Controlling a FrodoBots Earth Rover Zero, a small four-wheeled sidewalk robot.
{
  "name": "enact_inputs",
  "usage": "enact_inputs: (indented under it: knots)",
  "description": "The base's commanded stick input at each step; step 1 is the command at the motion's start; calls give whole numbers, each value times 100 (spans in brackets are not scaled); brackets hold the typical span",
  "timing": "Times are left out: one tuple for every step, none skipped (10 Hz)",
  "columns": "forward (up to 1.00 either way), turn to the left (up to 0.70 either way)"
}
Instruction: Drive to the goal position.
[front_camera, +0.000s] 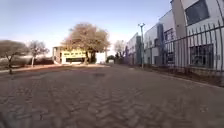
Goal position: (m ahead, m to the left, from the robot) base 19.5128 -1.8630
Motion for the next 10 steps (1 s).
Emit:
enact_inputs:
  knots:
    - [100,0]
    - [100,0]
    - [100,0]
    - [100,0]
    - [100,0]
    - [100,0]
    - [100,0]
    - [100,0]
    - [100,0]
    - [100,0]
